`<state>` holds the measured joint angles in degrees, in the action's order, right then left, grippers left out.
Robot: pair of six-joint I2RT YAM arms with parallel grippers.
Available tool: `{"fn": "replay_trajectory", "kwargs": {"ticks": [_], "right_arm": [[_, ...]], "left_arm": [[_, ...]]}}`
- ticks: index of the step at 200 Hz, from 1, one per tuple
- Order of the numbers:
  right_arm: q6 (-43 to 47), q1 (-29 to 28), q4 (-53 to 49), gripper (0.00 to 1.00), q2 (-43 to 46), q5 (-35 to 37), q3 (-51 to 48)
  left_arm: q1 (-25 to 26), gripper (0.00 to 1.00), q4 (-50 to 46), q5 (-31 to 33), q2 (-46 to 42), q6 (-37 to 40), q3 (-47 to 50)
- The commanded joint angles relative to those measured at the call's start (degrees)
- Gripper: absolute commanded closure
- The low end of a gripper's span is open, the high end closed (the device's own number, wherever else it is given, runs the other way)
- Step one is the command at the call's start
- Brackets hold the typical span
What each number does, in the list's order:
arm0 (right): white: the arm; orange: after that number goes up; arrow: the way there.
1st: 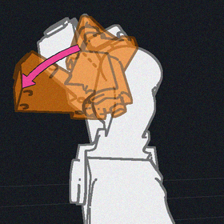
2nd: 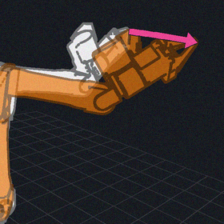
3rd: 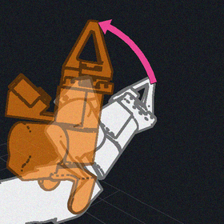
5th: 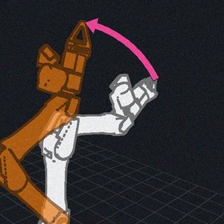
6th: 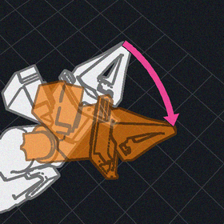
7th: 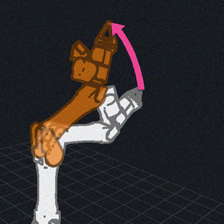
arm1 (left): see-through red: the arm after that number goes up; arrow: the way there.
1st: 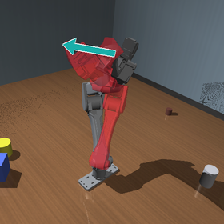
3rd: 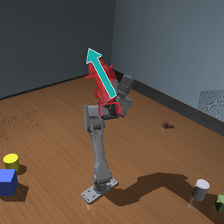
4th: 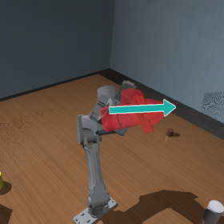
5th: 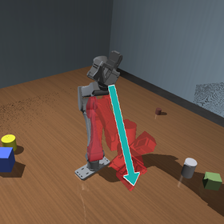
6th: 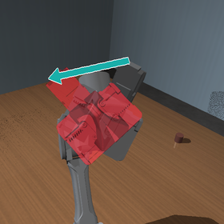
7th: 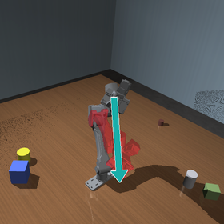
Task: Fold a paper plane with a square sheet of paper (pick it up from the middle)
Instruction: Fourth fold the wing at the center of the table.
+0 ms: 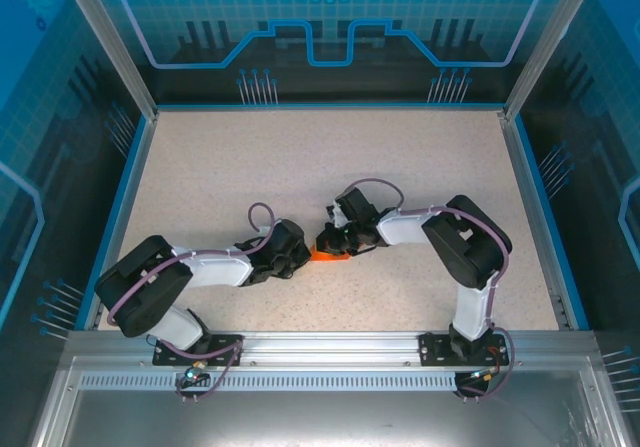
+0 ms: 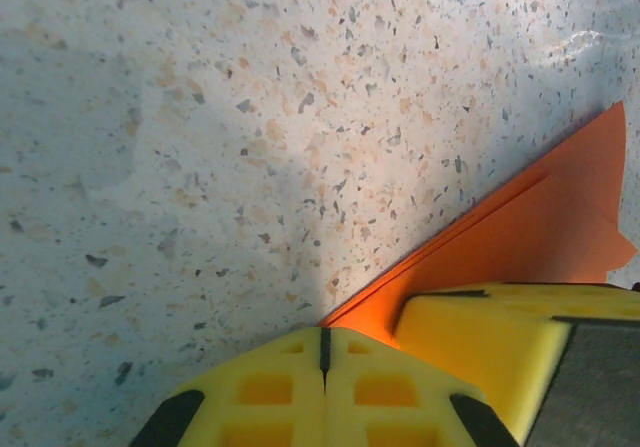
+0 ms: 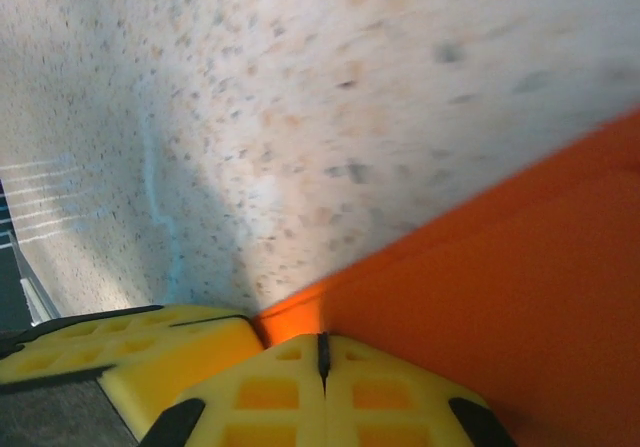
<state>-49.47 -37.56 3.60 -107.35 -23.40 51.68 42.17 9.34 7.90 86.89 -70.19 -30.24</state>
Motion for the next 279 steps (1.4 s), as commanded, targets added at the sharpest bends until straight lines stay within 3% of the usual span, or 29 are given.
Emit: {"fn": "replay_trajectory", "kwargs": {"ticks": [1, 82, 108, 125, 138, 175, 198, 240, 279], "right_arm": [[2.2, 7.2, -6.5, 1.00, 0.6, 8.8, -5.3], [8.6, 22.1, -10.5, 1.00, 9.5, 9.1, -7.3], [9.9, 23.6, -13.1, 1.00, 14.7, 8.7, -6.3], [7.9, 23.4, -12.3, 0.91, 18.8, 6.8, -7.6], [5.3, 23.2, -11.7, 0.85, 21.1, 5.1, -8.8], [-5.6, 22.1, -4.4, 0.56, 23.4, -2.1, -14.2], [-10.4, 18.7, -0.5, 0.45, 21.4, -4.5, -14.9], [-16.1, 13.3, 7.3, 0.43, 17.2, -3.1, -14.6], [-18.8, 12.0, 8.2, 0.44, 14.2, -1.4, -13.6]], "left_arm": [[0.0, 1.00, -11.6, 2.1, 2.7, -0.8, 2.5], [0.0, 1.00, -9.6, 1.1, 2.5, 1.6, 1.4], [0.1, 1.00, -9.3, -0.7, 2.0, 5.8, -2.2], [0.1, 1.00, -11.1, -1.9, 2.1, 9.6, -6.9], [0.1, 0.92, -12.9, -1.5, 1.7, 11.4, -10.1], [-1.2, 0.46, -18.3, -0.6, -0.2, 16.0, -17.8], [-2.7, 0.26, -21.8, 1.2, -0.7, 19.9, -21.6], [-5.9, 0.05, -22.7, 1.3, -1.1, 23.2, -23.5], [-8.7, 0.01, -21.5, -1.0, -1.3, 22.8, -21.9]]}}
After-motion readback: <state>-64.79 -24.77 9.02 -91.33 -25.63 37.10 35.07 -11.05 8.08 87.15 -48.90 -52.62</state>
